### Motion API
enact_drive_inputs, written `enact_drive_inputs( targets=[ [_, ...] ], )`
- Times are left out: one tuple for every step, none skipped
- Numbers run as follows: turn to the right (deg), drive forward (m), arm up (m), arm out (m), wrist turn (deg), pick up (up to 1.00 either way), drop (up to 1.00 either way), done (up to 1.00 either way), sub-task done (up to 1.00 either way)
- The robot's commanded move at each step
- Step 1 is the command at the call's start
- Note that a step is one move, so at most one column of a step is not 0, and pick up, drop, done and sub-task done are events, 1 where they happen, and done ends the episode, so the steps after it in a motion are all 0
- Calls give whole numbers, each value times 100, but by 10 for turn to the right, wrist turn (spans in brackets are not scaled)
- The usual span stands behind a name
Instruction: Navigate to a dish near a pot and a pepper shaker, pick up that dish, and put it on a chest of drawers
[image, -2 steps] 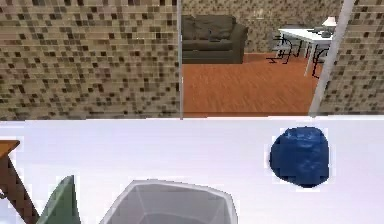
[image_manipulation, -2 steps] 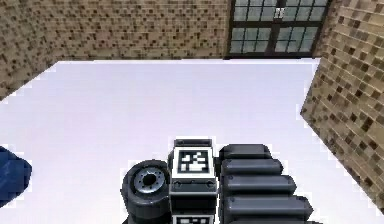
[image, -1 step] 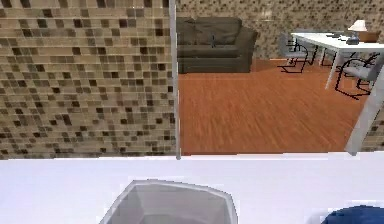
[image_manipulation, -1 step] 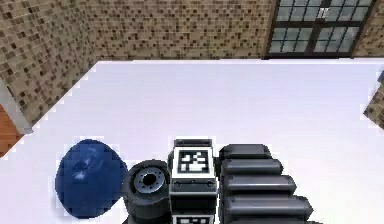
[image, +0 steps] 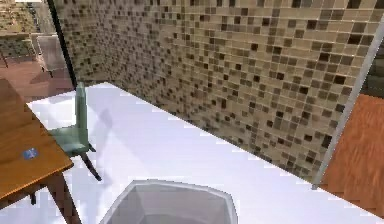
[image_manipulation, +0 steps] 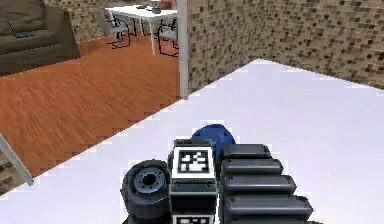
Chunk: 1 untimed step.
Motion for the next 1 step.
enact_drive_inputs(
  targets=[
    [0,95,0,0,0,0,0,0,0]
  ],
)
